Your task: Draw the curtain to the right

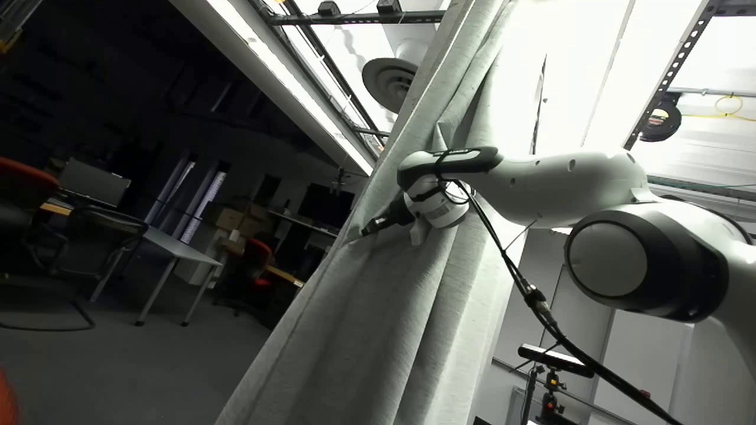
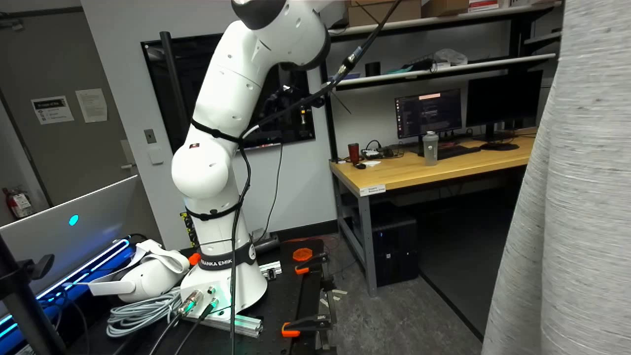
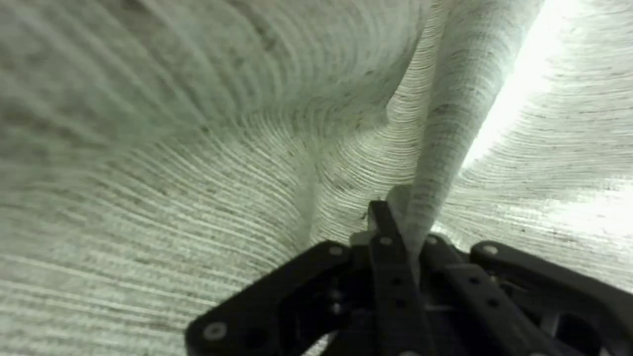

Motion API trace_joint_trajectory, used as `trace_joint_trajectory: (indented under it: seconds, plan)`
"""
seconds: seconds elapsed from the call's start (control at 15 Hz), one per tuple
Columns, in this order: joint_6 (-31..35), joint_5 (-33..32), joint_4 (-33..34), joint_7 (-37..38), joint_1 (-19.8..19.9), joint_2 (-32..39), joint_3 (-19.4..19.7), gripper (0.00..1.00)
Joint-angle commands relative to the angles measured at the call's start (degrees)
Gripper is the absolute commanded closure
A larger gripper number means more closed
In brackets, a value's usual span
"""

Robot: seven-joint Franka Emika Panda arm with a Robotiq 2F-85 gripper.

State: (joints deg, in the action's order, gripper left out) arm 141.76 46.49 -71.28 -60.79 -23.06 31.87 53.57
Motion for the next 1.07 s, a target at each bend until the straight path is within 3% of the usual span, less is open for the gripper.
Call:
trace_joint_trajectory:
  seconds: [0.0,0.4,0.67,1.0]
  plan:
    - [-11.84,-3.23,-2.13,5.44,-2.91,-4.33,1.98,0.99]
    - [-24.72,-6.47,-4.7,10.22,-7.28,-10.11,4.31,0.99]
    - [-22.86,-9.0,-6.13,9.25,-9.65,-11.34,5.73,0.99]
    - [-31.87,-15.16,-6.07,7.12,-10.37,-12.75,5.92,0.99]
